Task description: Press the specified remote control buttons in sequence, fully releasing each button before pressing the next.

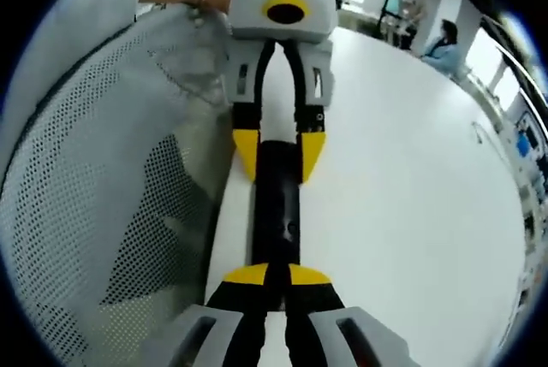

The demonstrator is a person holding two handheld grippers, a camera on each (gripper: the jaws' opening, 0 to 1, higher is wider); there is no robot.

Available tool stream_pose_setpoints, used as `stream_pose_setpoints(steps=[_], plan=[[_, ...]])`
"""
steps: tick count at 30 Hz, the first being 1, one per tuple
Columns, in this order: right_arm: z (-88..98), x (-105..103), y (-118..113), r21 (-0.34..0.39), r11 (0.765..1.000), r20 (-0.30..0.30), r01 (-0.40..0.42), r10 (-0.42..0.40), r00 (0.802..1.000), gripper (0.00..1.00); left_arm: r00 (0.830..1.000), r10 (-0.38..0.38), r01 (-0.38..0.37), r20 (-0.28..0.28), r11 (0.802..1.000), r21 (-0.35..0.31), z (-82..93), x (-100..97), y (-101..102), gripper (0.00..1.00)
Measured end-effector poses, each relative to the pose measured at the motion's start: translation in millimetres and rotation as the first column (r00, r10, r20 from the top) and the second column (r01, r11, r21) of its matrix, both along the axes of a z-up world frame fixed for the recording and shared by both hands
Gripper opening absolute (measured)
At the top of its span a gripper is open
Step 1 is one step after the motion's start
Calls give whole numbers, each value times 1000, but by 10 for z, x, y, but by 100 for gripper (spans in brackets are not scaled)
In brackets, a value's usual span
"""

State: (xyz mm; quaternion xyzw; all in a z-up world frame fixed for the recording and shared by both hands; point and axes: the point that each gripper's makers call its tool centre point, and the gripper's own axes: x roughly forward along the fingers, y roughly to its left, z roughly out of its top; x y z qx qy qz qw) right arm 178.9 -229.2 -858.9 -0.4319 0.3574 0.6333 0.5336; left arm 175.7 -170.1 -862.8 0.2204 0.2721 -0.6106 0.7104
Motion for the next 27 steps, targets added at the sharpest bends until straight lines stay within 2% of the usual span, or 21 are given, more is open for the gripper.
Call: stream_pose_setpoints(steps=[3, 5, 7, 9, 11, 13, 14, 19, 24, 27], plan=[[-8, -3, 9, -39, 997, 25, -59, 60, 998, 3, 1000, -4, 4, 1, 1000, -1, 0, 2, -1, 24], [-9, 7, 8, -33, 999, 8, -32, 32, 999, 4, 1000, -4, 4, 1, 1000, 0, -2, 3, 0, 24], [0, 8, 5, 16, 1000, -32, 12, -12, 999, 4, 1000, -4, 4, 1, 1000, -1, -3, 3, 1, 24], [17, 16, -3, 93, 995, -35, 35, -32, 999, 3, 1000, -2, 2, 1, 1000, -1, -3, 3, 0, 24], [28, 21, -12, 187, 978, -59, 91, -81, 995, 3, 1000, -2, 2, 1, 1000, -1, 0, 2, -3, 24], [36, 15, -18, 252, 962, -35, 100, -95, 995, 3, 1000, 0, 0, 1, 1000, -3, 1, 2, -3, 24], [44, 5, -11, 282, 956, 5, 77, -82, 997, 3, 1000, 2, -2, 1, 1000, -4, 1, 2, -4, 24], [39, -6, -1, 291, 955, 12, 65, -72, 997, 3, 1000, 2, -2, 0, 1000, -7, 1, -2, -7, 25], [43, -1, 38, 287, 956, -19, 58, -54, 998, 4, 1000, 2, -2, 0, 1000, -8, 4, -2, -13, 25], [41, -15, 46, 260, 965, -15, 30, -27, 1000, 5, 1000, 2, -2, 0, 1000, -8, 0, -1, -10, 25]])
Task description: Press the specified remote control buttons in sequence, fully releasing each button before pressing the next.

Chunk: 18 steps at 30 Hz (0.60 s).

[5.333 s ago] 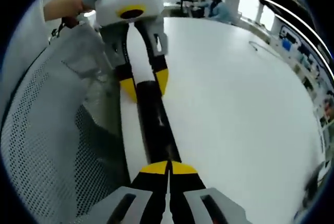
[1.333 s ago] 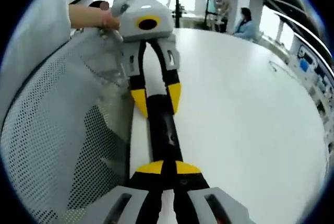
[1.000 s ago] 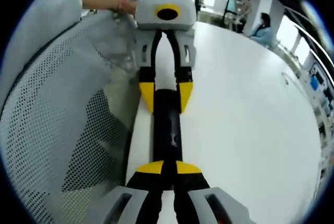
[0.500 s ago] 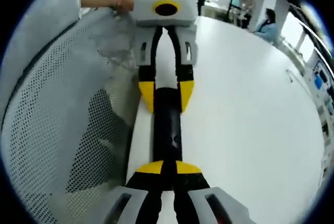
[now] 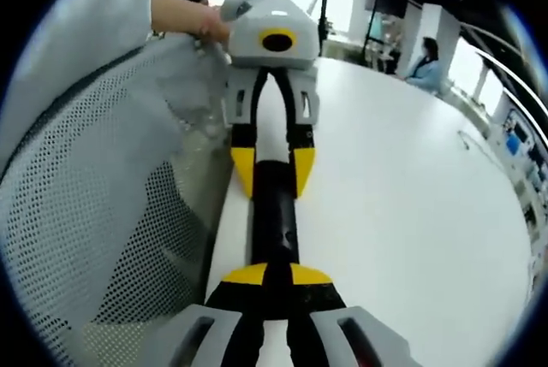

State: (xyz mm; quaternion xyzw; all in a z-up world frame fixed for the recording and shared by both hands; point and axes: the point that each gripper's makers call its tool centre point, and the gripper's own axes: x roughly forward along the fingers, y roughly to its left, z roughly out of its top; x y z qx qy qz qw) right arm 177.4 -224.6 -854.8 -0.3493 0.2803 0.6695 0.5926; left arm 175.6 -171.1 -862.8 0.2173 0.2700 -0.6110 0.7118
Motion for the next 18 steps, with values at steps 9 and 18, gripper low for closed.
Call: stream_pose_setpoints(steps=[9, 18], plan=[[-30, -8, 5, -229, 972, -19, -56, 53, 998, 5, 1000, 3, -3, -1, 1000, -1, 5, -2, 0, 25], [-30, -2, 6, -203, 979, -6, -22, 22, 1000, 5, 1000, 3, -3, 0, 1000, 0, 7, -4, -2, 25]])
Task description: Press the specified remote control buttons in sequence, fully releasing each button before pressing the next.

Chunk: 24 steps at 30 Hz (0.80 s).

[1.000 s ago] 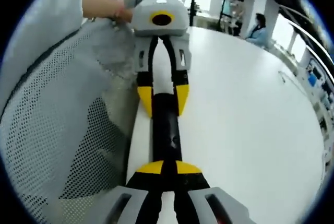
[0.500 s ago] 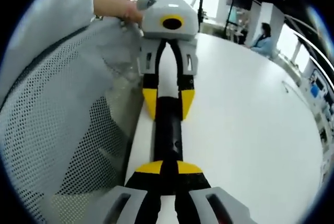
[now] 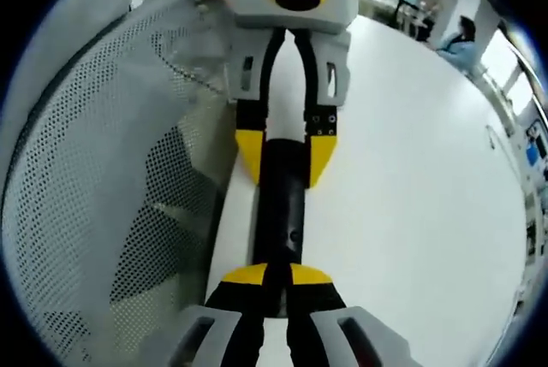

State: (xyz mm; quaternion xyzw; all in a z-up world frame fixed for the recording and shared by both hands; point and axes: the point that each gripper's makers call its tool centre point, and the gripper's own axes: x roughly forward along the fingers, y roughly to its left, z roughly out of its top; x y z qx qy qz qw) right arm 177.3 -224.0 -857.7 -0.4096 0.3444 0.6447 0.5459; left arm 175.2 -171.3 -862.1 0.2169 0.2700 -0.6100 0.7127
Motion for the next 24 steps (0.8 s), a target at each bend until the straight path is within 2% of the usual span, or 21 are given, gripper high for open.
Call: stream_pose_setpoints(steps=[1, 2, 7, 10, 16, 22, 24], plan=[[7, 7, -2, 41, 999, -17, 31, -31, 999, 5, 1000, 0, 0, 0, 1000, 0, 1, 0, 0, 25], [9, 4, -3, 61, 998, -11, 16, -16, 1000, 5, 1000, 0, 0, 1, 1000, 1, -1, 2, 1, 25], [13, -4, -20, 79, 997, 23, -22, 20, 1000, 4, 1000, 2, -2, 0, 1000, -1, -4, 5, -2, 25], [19, 7, -2, 113, 993, -8, 36, -35, 999, 5, 1000, 2, -2, 0, 1000, -1, -2, 5, -1, 25], [21, -6, 49, 106, 994, 18, 2, -4, 1000, 5, 1000, 0, 0, 0, 1000, -2, 0, 9, 0, 25], [17, -9, 79, 104, 995, 21, 7, -9, 1000, 5, 1000, -3, 3, 1, 1000, -2, -1, 9, 1, 25], [11, -11, 96, 77, 997, 28, -2, 0, 1000, 4, 1000, -4, 4, 2, 1000, 0, -1, 9, 1, 25]])
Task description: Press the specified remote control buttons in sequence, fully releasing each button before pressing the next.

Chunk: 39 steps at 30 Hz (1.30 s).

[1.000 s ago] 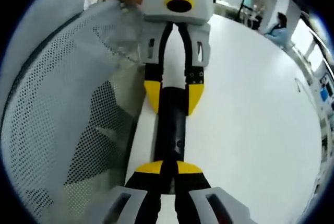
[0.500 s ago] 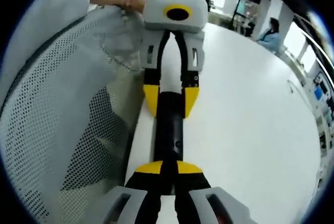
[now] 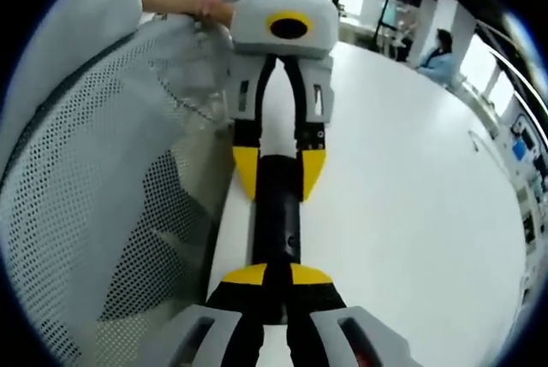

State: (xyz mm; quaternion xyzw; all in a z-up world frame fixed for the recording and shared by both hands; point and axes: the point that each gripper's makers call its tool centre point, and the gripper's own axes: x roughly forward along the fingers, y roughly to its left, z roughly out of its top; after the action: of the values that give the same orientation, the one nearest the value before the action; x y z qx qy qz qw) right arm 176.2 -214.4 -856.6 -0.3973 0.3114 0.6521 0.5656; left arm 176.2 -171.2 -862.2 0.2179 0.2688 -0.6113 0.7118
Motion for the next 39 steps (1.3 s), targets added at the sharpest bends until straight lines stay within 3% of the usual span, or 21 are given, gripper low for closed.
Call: stream_pose_setpoints(steps=[5, 10, 12, 16, 19, 21, 27, 32, 37, 39], plan=[[-26, 8, -15, -155, 988, -20, 22, -25, 999, 4, 1000, 0, 0, 0, 1000, 0, -3, 3, -2, 25], [-44, 14, 0, -208, 978, -27, -2, -4, 1000, 4, 1000, 2, -2, 0, 1000, -1, -3, 2, -2, 25], [-39, 12, -31, -190, 982, -28, 3, -8, 1000, 4, 1000, 2, -2, 0, 1000, -1, -4, 2, -6, 25], [-18, 18, -20, -65, 996, -49, 60, -63, 997, 4, 1000, 2, -2, 1, 1000, -1, -4, 1, -9, 25], [10, 38, -17, 47, 981, -120, 186, -179, 976, 4, 1000, 3, -3, 1, 1000, -1, -3, 2, -14, 25], [17, 33, -23, 114, 977, -111, 178, -165, 980, 4, 1000, 3, -3, 1, 1000, -2, -1, 2, -19, 25], [17, -5, -1, 134, 986, -12, 104, -104, 995, 4, 1000, 4, -4, 0, 1000, -4, -8, -1, -24, 25], [14, 6, 24, 125, 986, -29, 112, -109, 994, 3, 1000, 2, -2, 1, 1000, -3, -7, -4, -24, 25], [5, -12, 33, 57, 998, 6, 6, -6, 1000, 3, 1000, 1, -1, 2, 1000, -1, -8, -3, -26, 25], [6, -4, 48, 29, 1000, -7, 3, -3, 1000, 2, 1000, 0, 0, 2, 1000, -1, -8, -2, -27, 25]])
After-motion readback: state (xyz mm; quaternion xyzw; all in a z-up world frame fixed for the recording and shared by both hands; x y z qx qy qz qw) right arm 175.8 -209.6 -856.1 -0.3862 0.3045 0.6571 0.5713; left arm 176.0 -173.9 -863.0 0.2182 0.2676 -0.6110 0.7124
